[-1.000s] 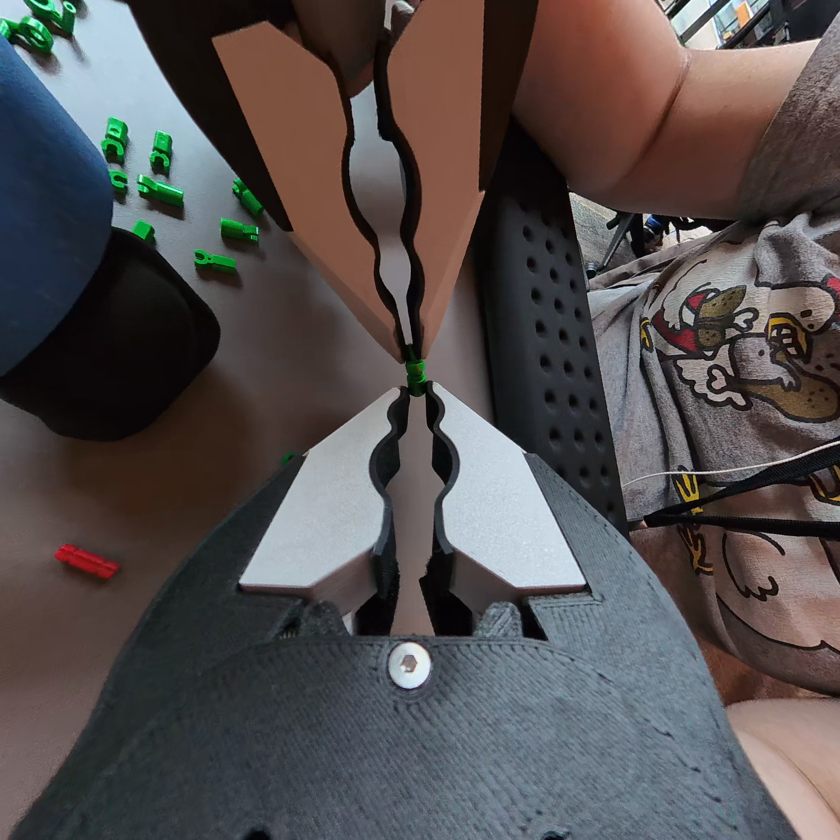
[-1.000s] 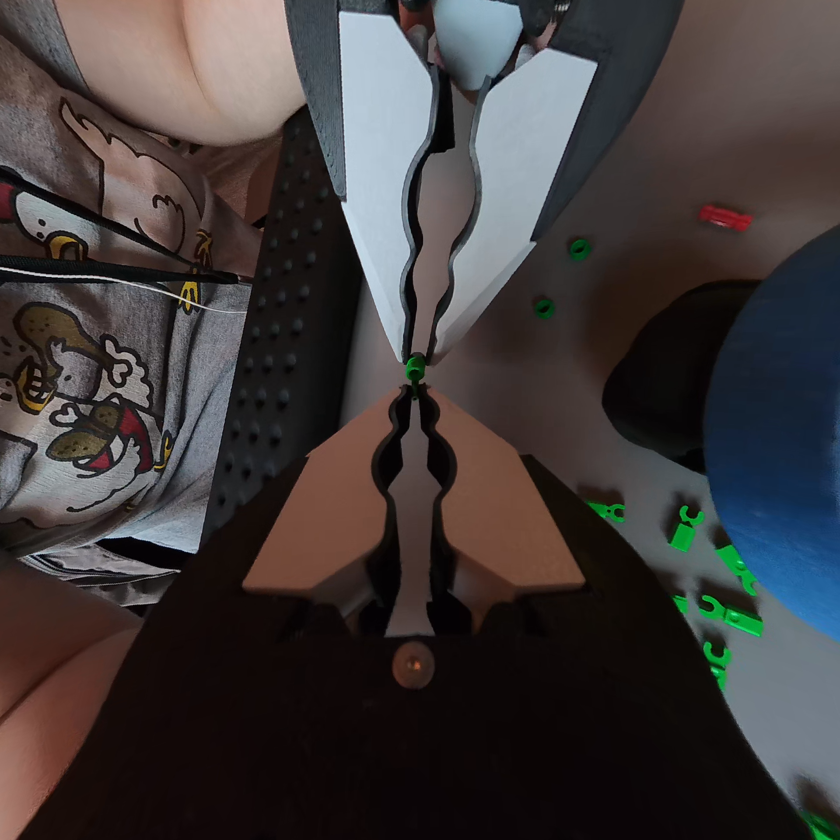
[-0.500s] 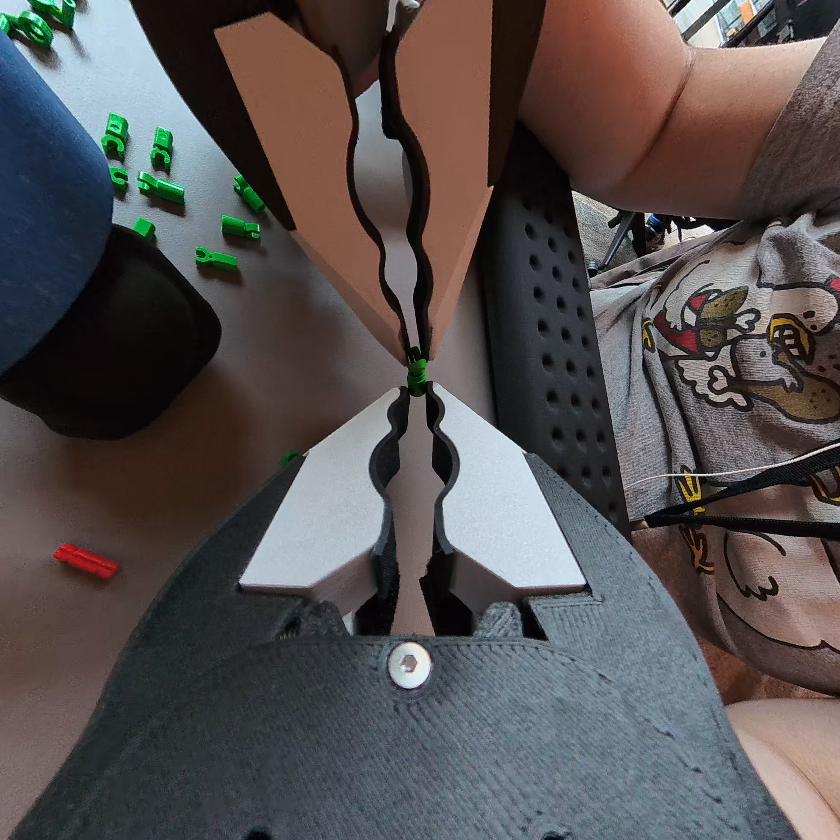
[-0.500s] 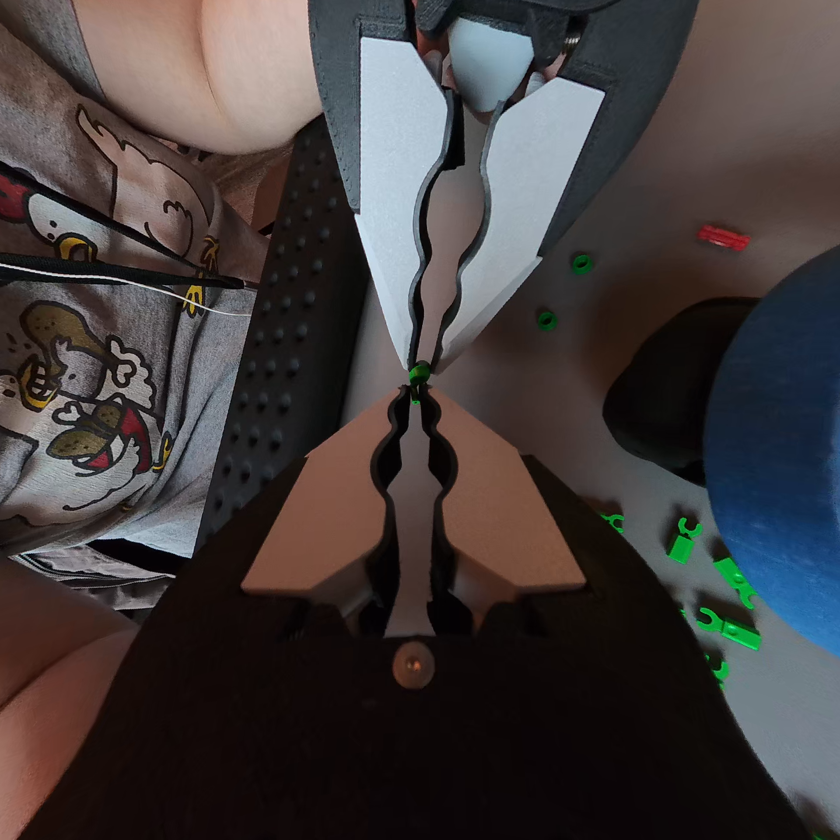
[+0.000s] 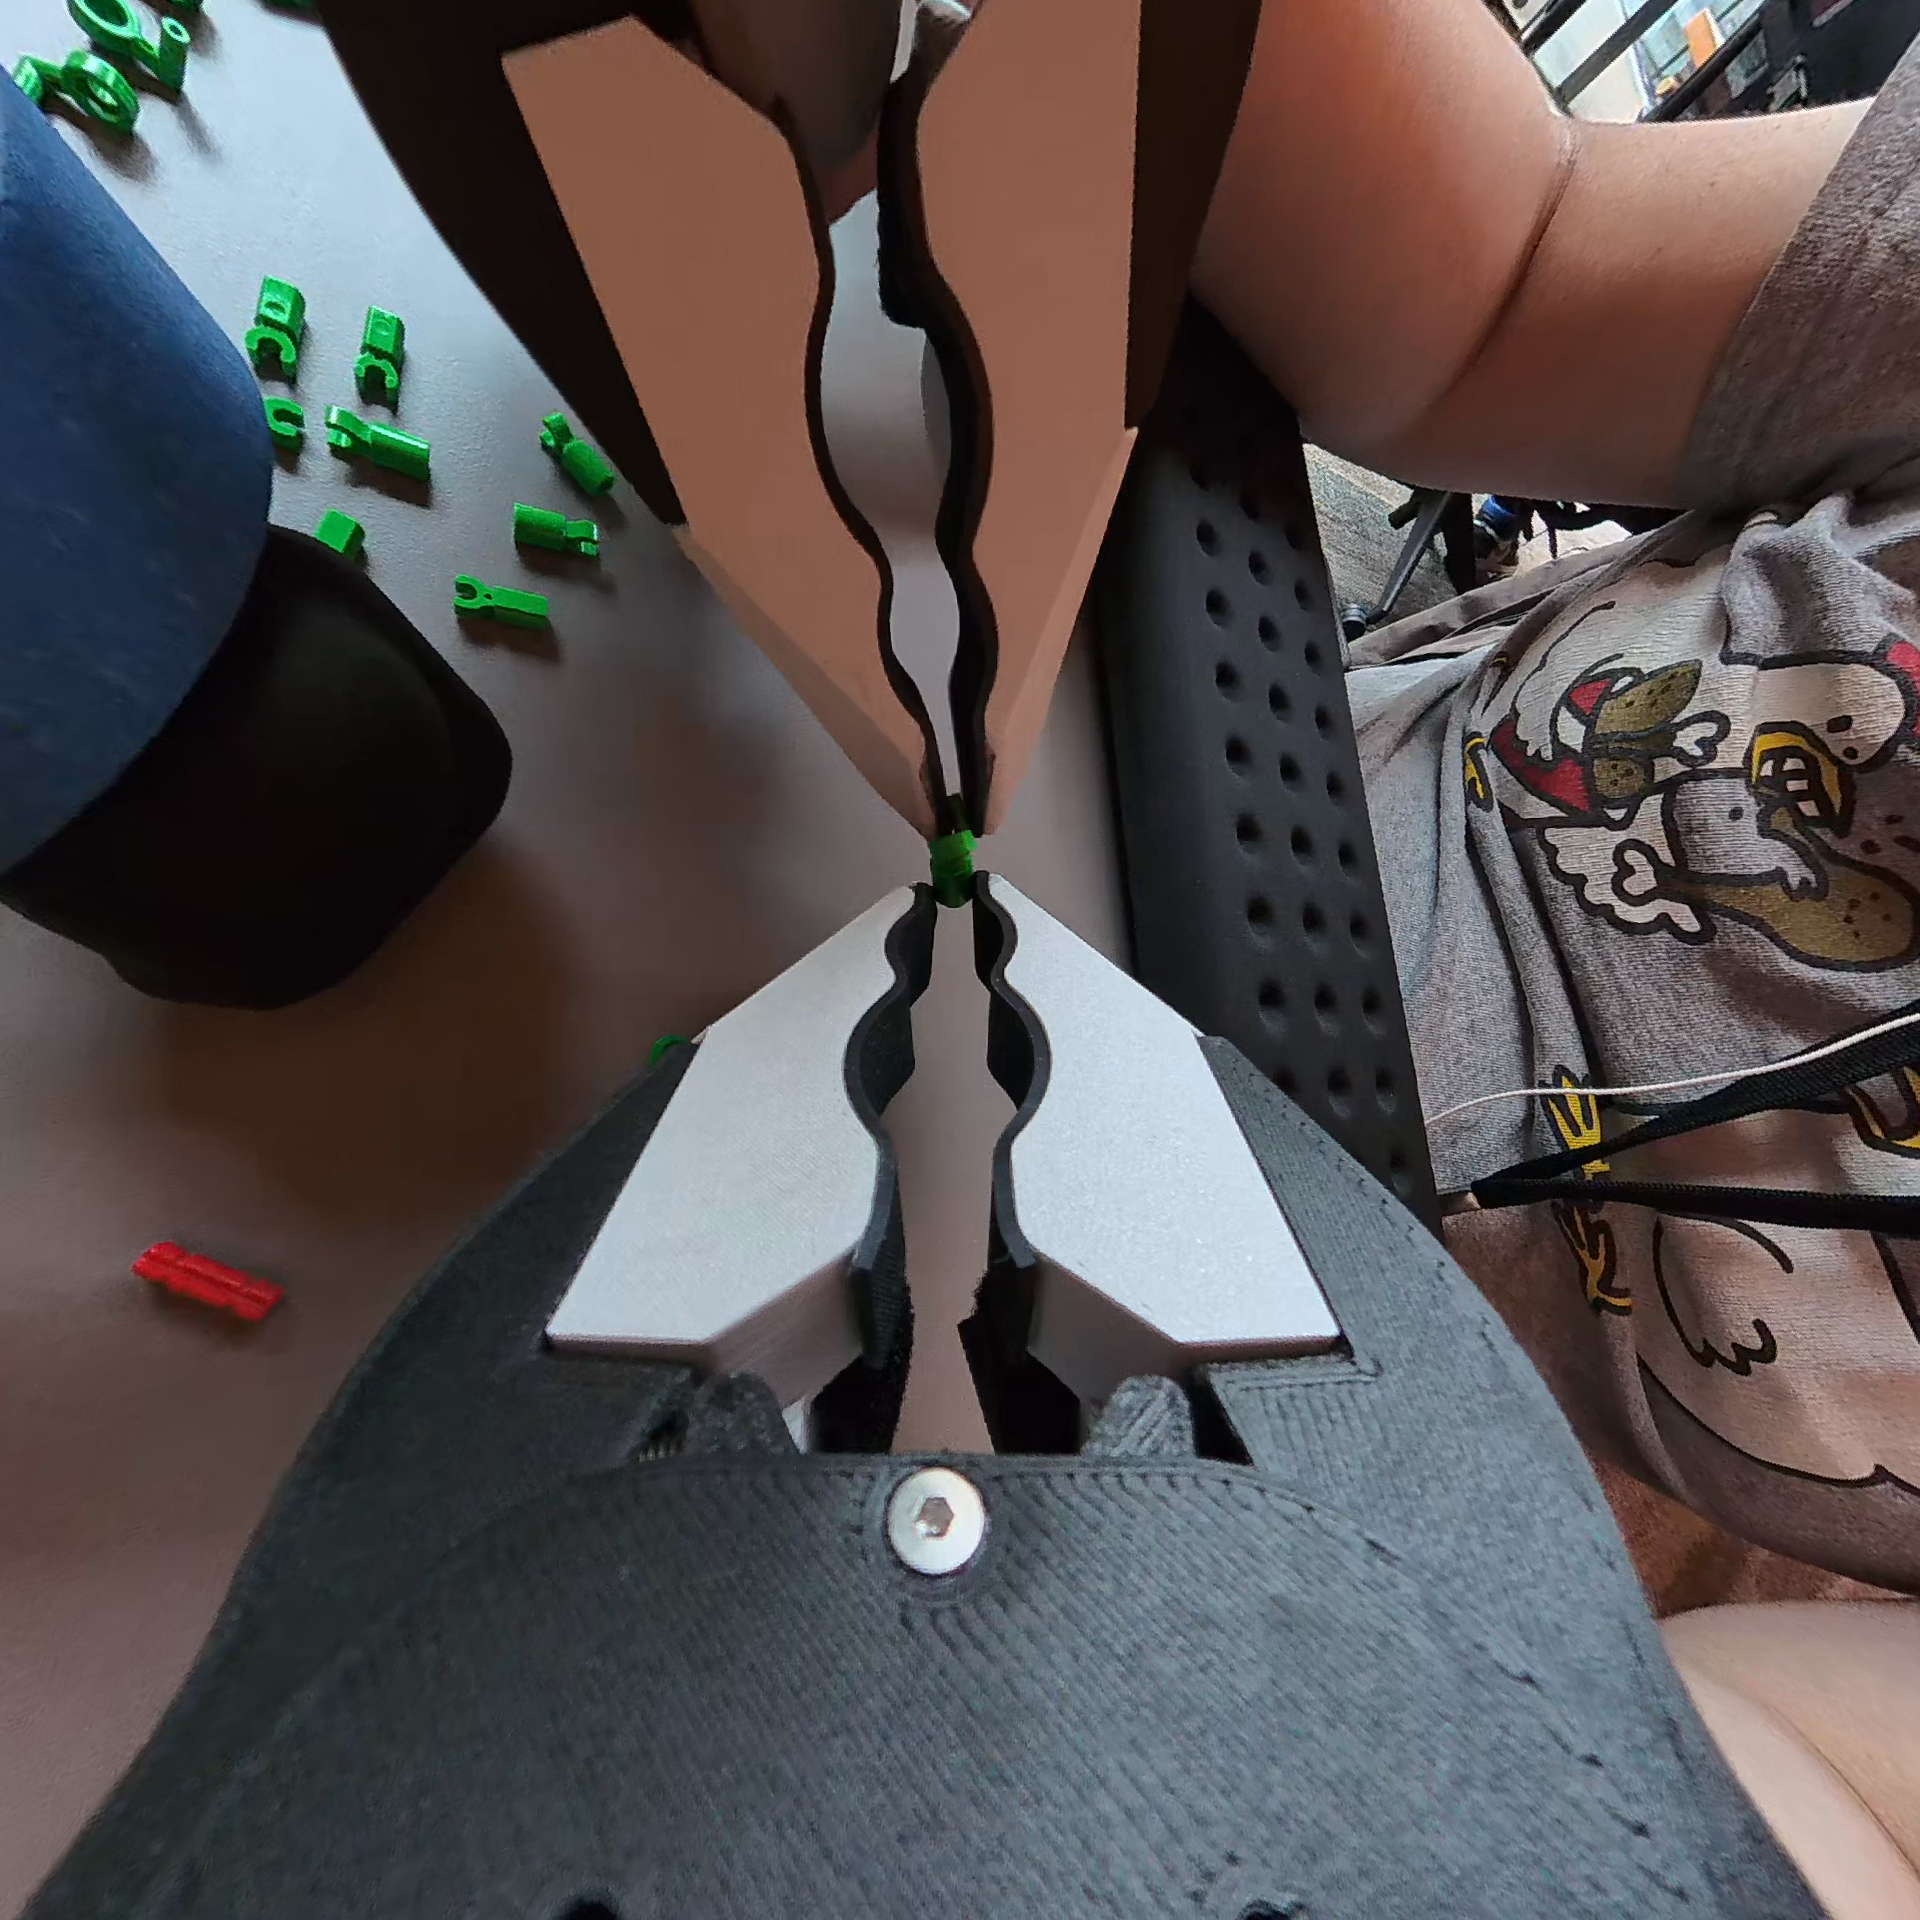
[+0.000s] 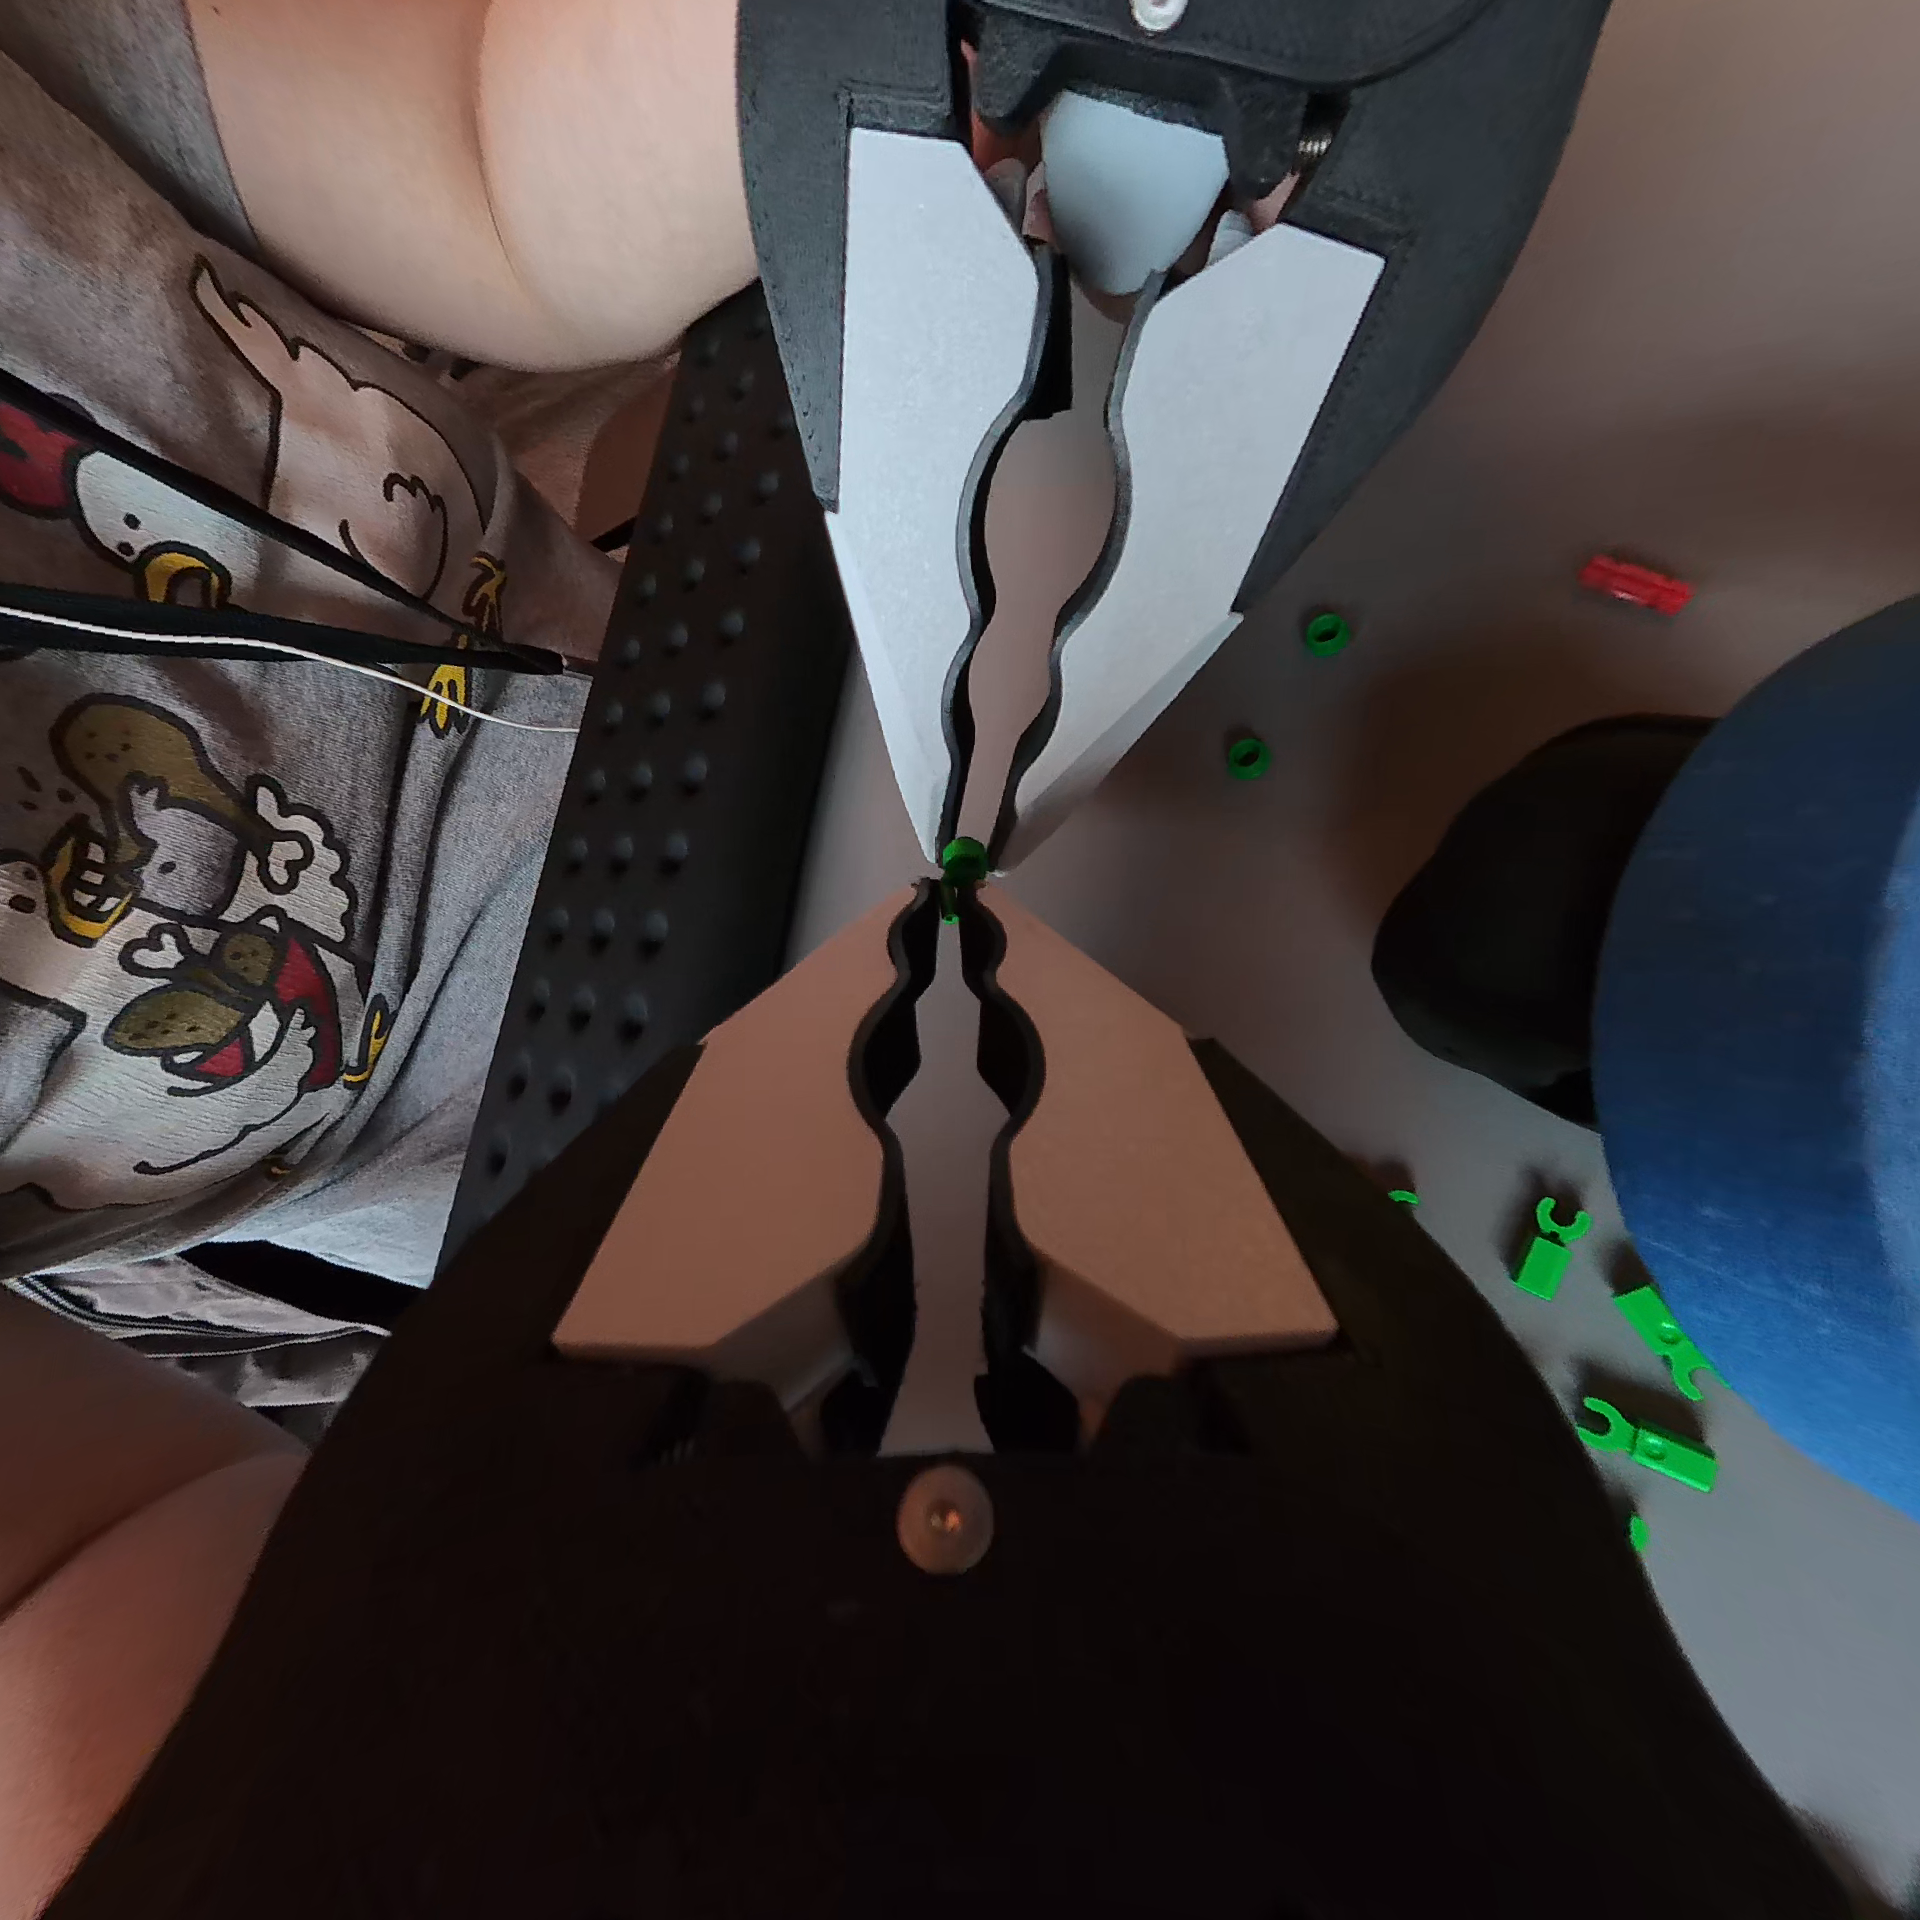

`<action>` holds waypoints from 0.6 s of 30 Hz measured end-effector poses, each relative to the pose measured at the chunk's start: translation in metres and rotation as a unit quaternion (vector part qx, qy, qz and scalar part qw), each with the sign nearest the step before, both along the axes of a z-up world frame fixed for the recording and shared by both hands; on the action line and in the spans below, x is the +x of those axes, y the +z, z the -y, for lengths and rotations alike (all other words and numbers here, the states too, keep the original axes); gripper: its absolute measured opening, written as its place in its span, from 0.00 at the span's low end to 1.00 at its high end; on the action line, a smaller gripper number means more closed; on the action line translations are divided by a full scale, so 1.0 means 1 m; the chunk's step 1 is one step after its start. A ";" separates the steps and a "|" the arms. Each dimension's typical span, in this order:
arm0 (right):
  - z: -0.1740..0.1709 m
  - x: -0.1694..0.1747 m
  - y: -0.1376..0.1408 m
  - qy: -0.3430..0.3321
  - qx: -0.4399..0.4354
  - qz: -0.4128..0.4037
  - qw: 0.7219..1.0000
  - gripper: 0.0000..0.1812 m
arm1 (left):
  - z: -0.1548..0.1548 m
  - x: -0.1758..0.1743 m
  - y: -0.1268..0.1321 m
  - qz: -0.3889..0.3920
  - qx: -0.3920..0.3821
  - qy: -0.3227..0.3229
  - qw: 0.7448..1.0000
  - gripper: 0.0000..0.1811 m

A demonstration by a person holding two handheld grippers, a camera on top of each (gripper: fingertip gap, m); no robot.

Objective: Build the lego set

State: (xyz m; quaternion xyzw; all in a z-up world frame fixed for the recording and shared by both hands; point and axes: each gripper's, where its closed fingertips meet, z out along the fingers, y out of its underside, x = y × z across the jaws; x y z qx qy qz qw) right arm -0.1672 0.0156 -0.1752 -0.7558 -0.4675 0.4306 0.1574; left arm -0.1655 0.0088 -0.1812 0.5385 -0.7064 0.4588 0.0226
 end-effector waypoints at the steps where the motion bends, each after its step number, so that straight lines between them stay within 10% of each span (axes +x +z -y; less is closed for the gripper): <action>1: 0.000 0.000 0.000 -0.001 0.004 0.004 1.000 0.01 | 0.000 0.000 0.001 0.001 -0.003 0.000 1.000 0.03; 18: 0.014 0.002 -0.007 0.044 0.087 0.107 0.990 0.01 | 0.011 -0.006 0.004 -0.026 -0.060 -0.020 0.998 0.03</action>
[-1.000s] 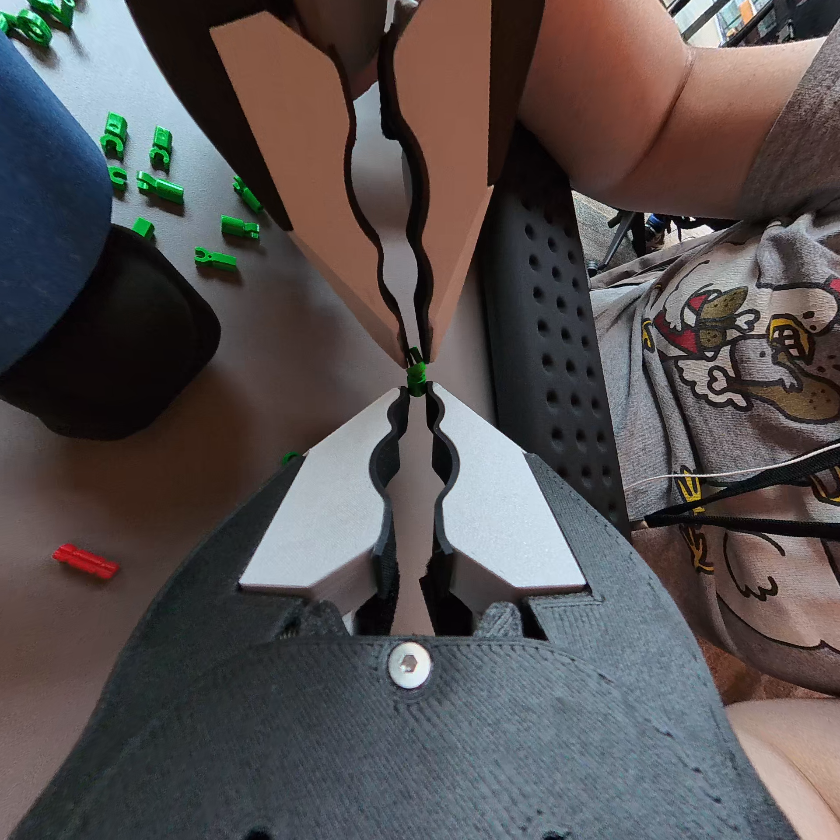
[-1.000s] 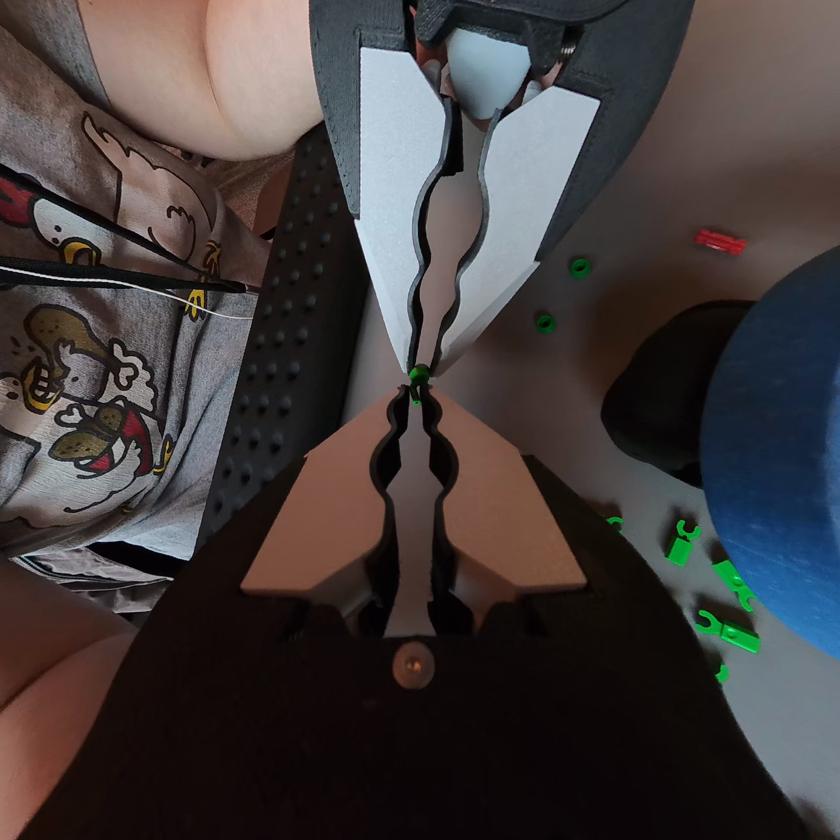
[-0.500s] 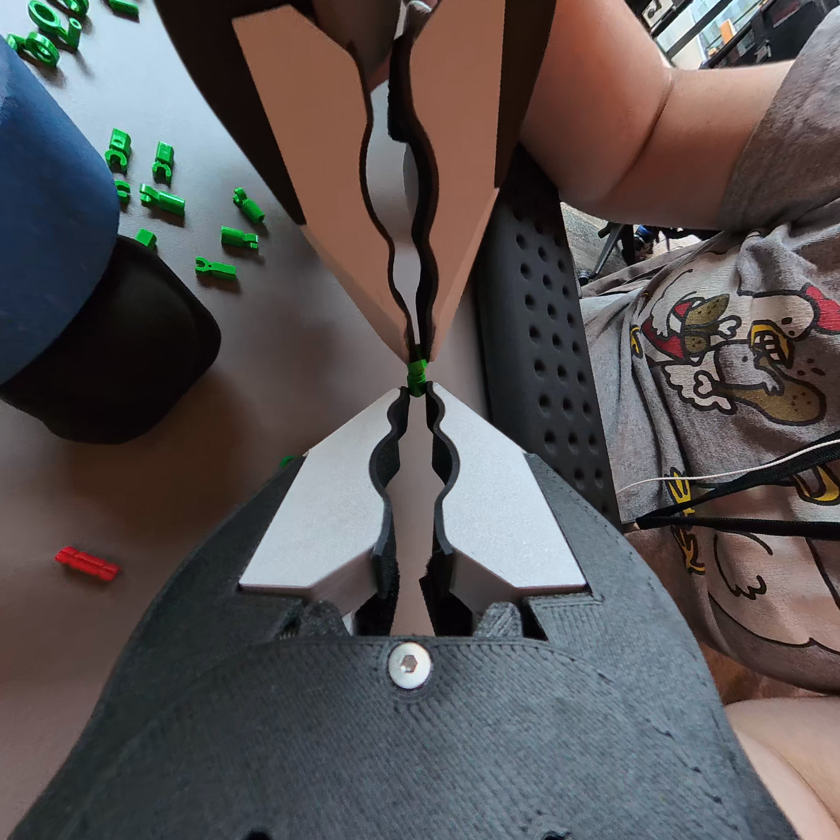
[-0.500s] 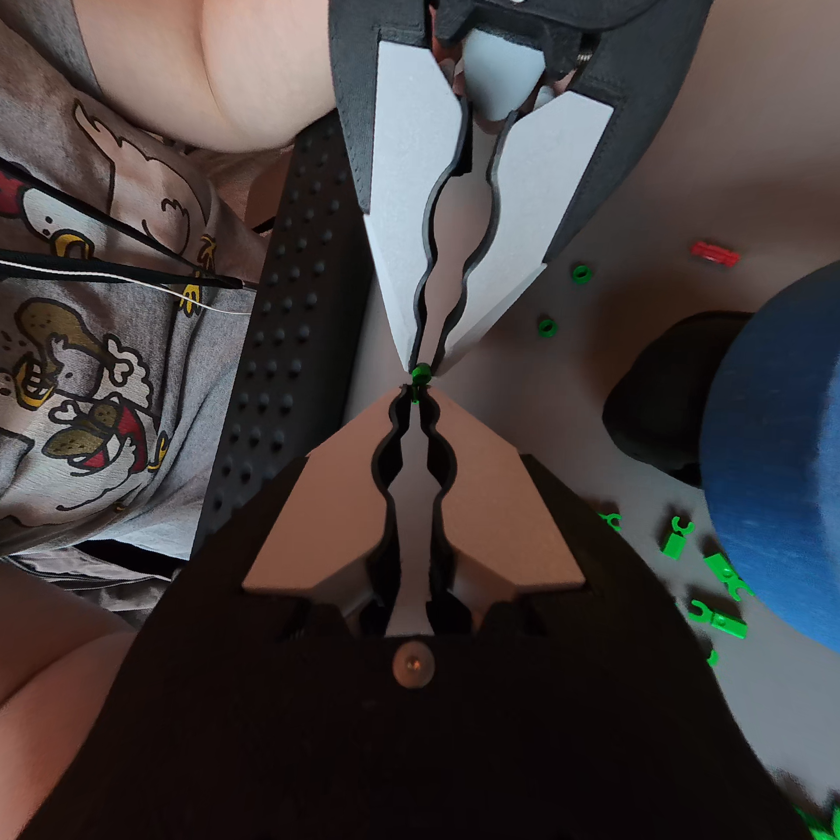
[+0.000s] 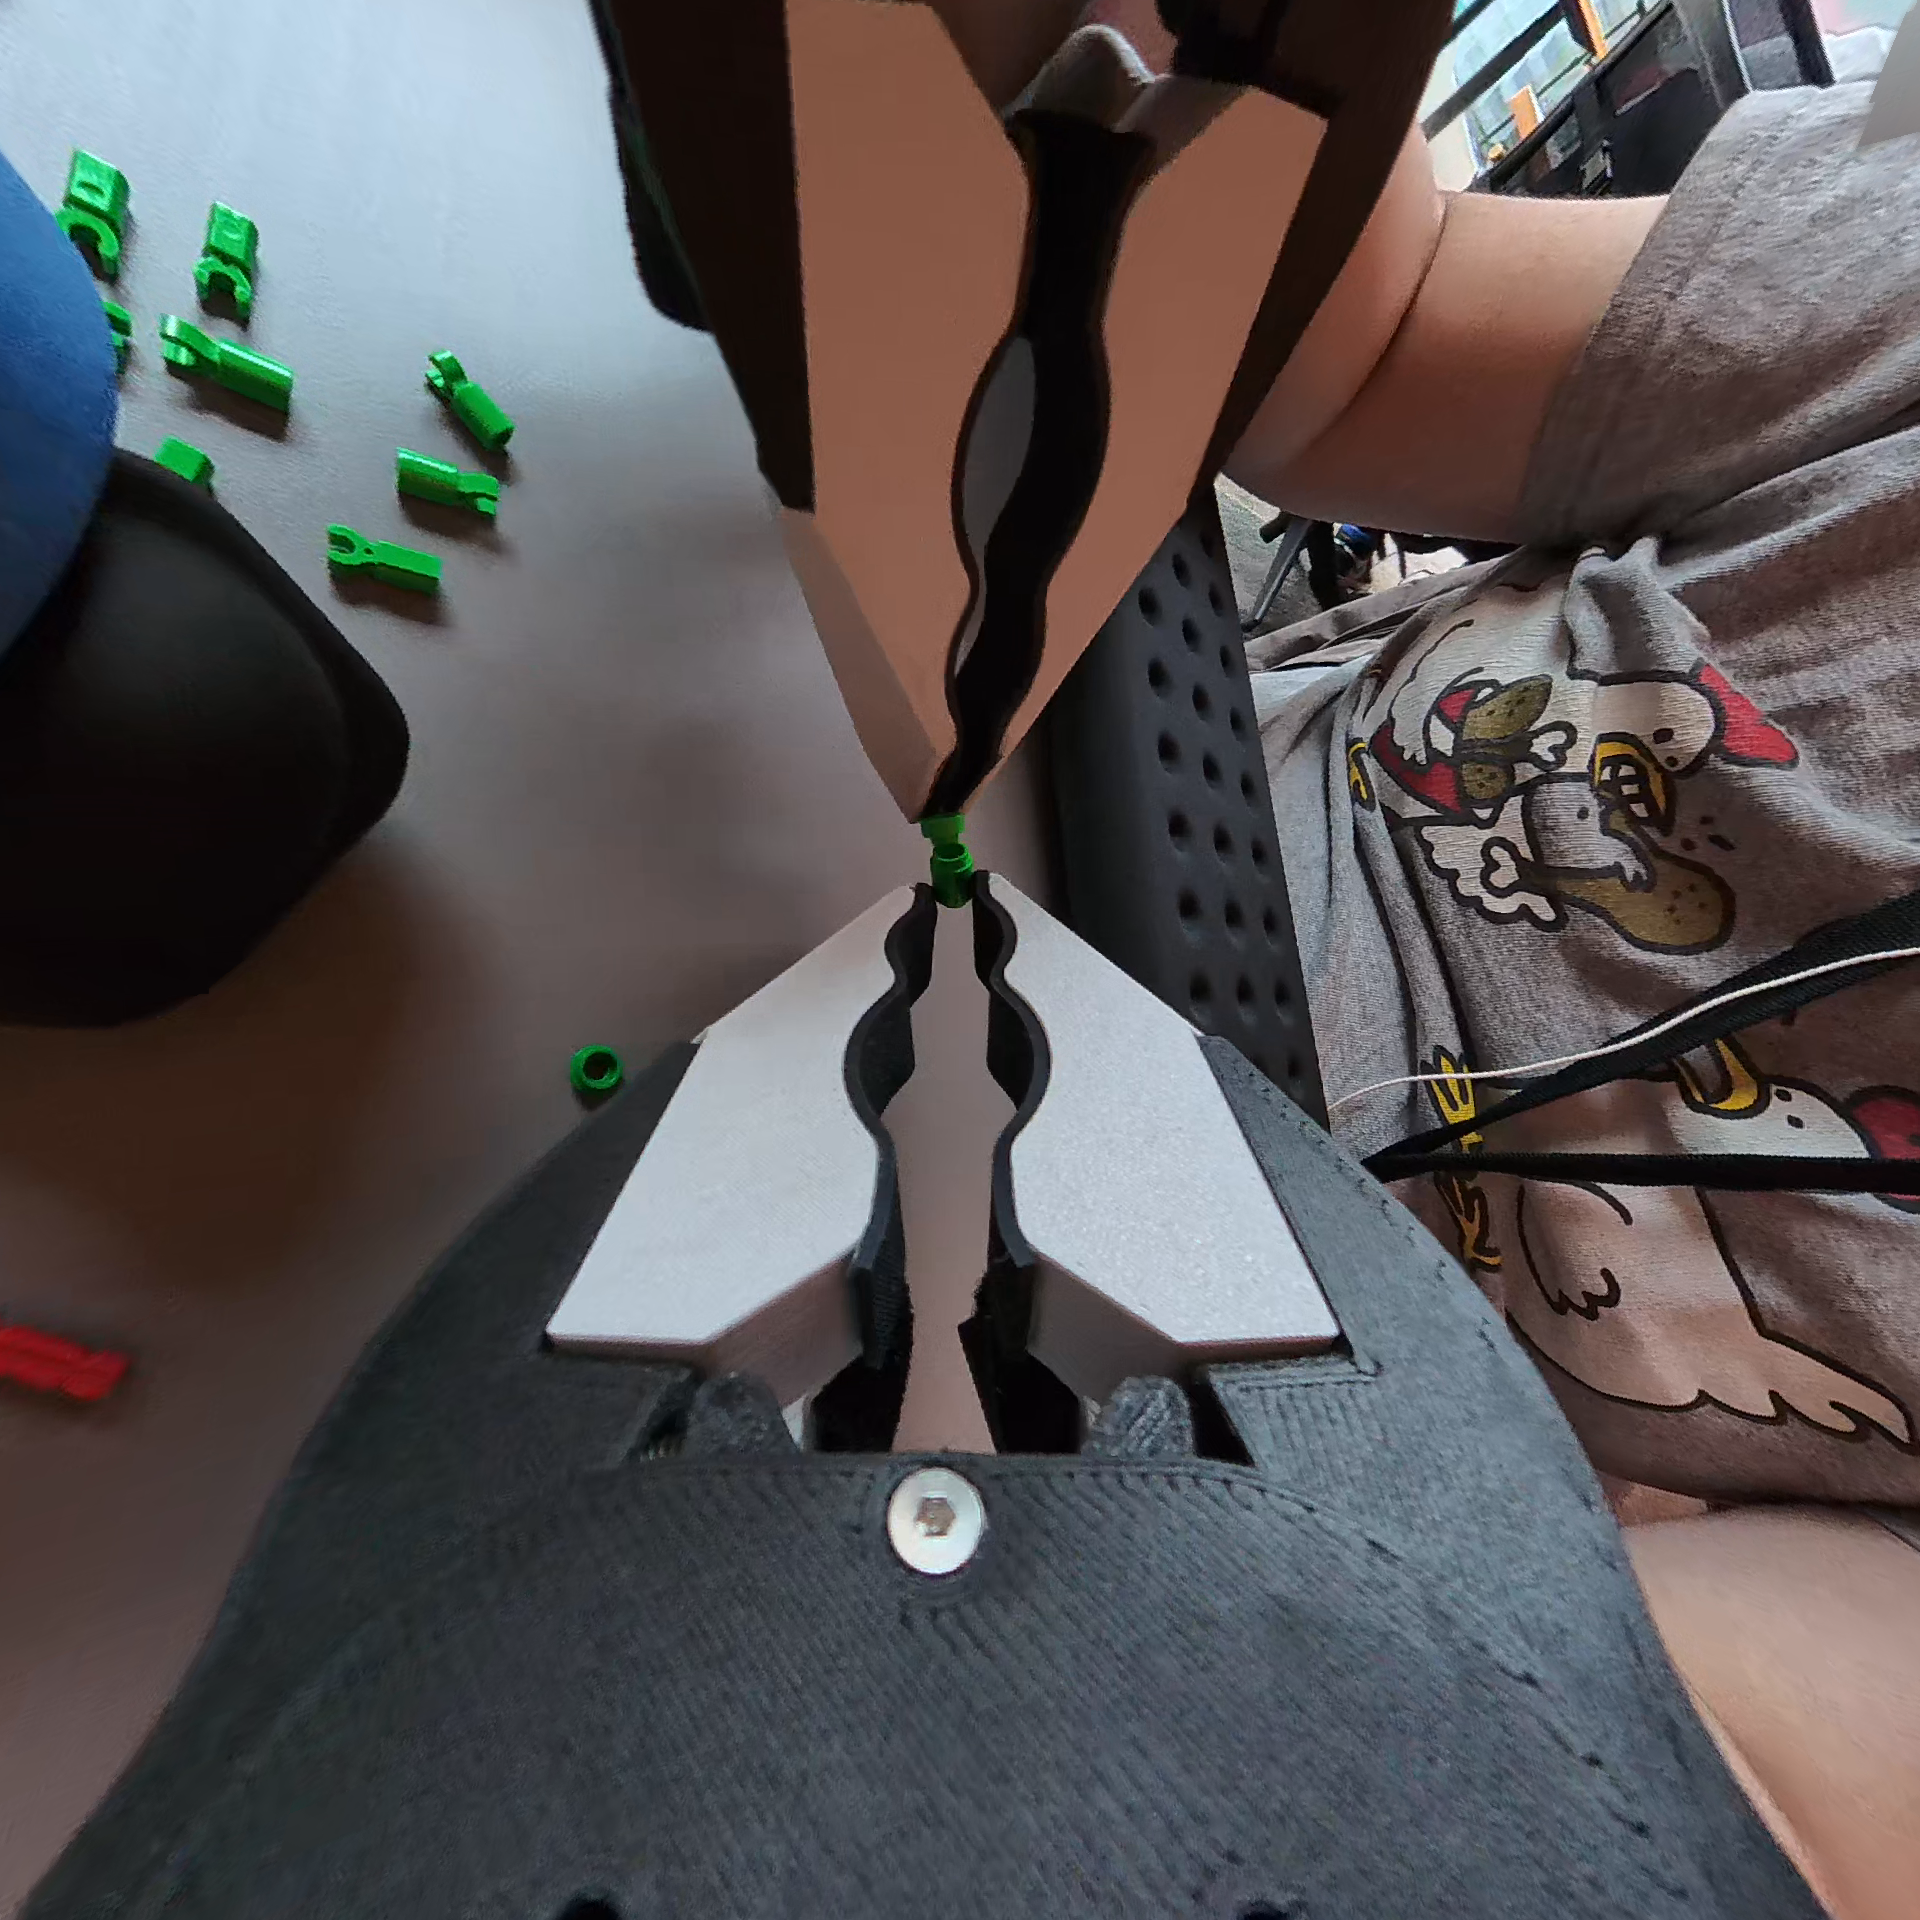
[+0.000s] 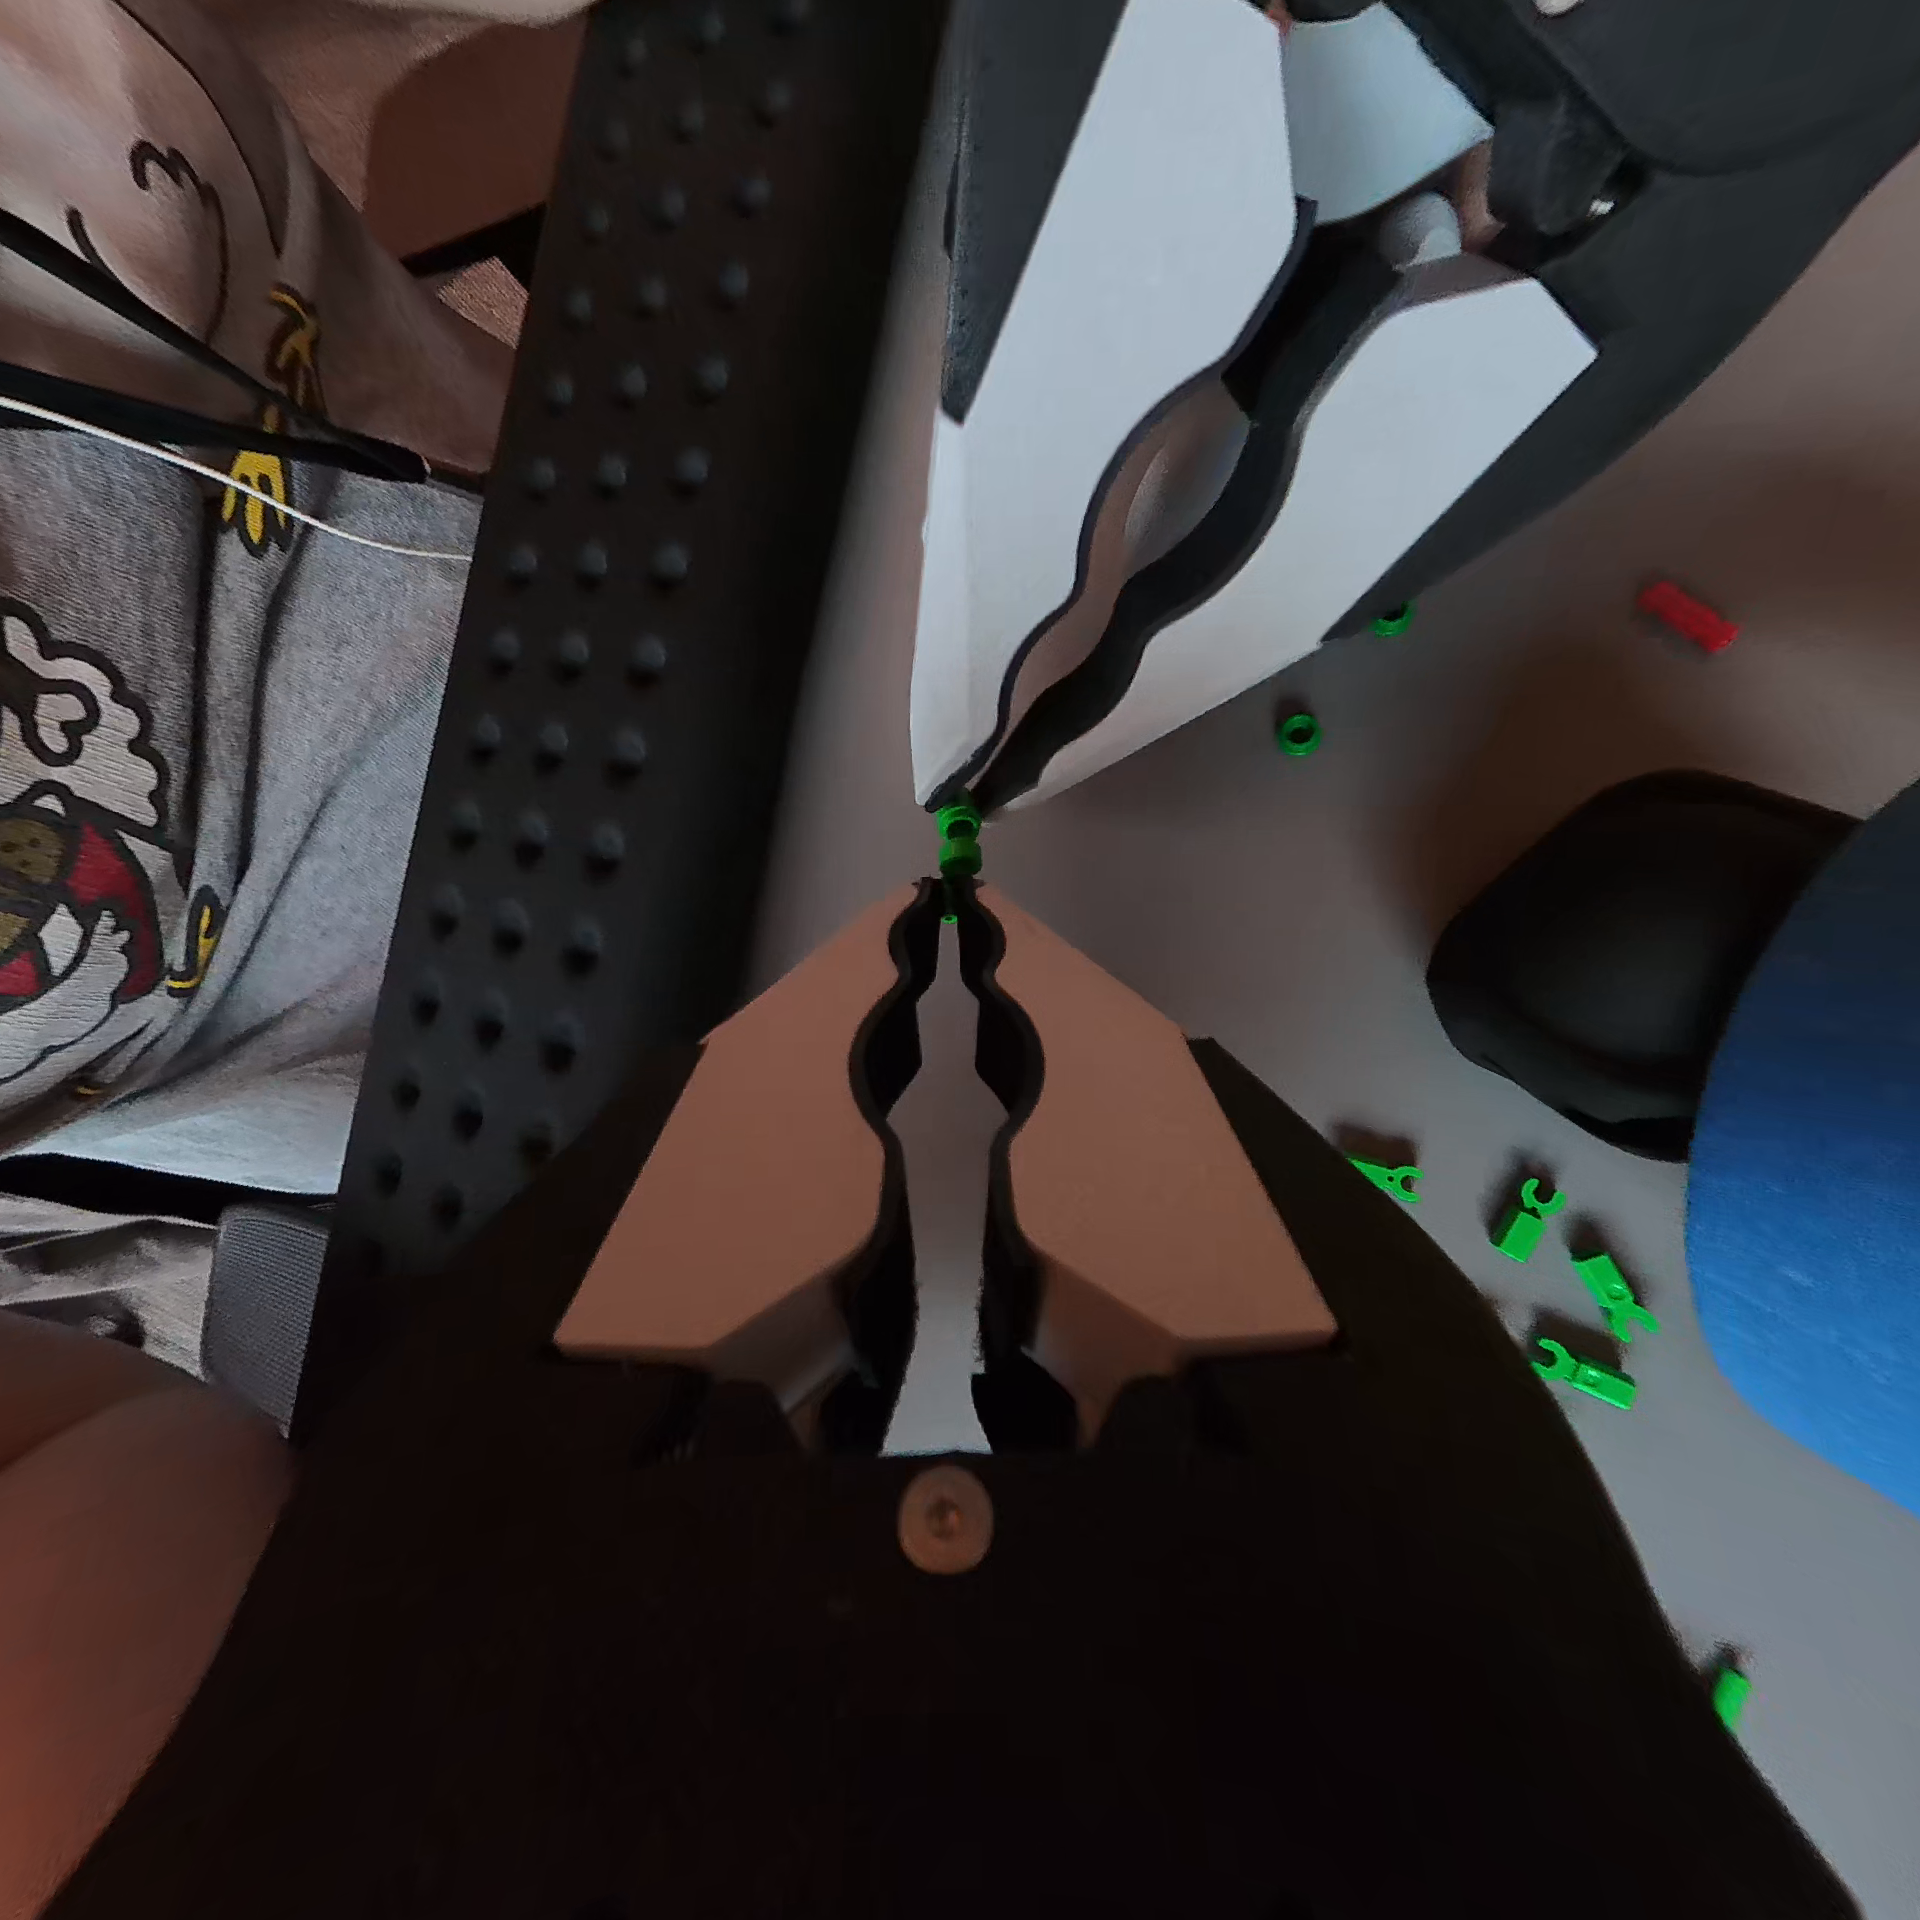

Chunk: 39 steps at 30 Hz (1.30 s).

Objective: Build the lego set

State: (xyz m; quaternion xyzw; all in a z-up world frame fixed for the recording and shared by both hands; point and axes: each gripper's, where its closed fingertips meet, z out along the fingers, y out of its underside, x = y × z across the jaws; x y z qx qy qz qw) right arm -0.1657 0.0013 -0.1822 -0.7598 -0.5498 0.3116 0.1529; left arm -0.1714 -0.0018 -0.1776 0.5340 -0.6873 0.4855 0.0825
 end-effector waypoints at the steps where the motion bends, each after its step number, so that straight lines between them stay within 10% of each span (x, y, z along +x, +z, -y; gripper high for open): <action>1: 0.000 0.000 -0.001 0.001 0.005 0.006 1.000 0.01 | 0.001 -0.001 0.000 -0.001 -0.001 -0.002 1.000 0.03; 39: 0.014 -0.016 -0.010 0.122 0.131 0.068 0.981 0.01 | 0.019 -0.014 -0.009 -0.055 -0.014 -0.064 0.996 0.03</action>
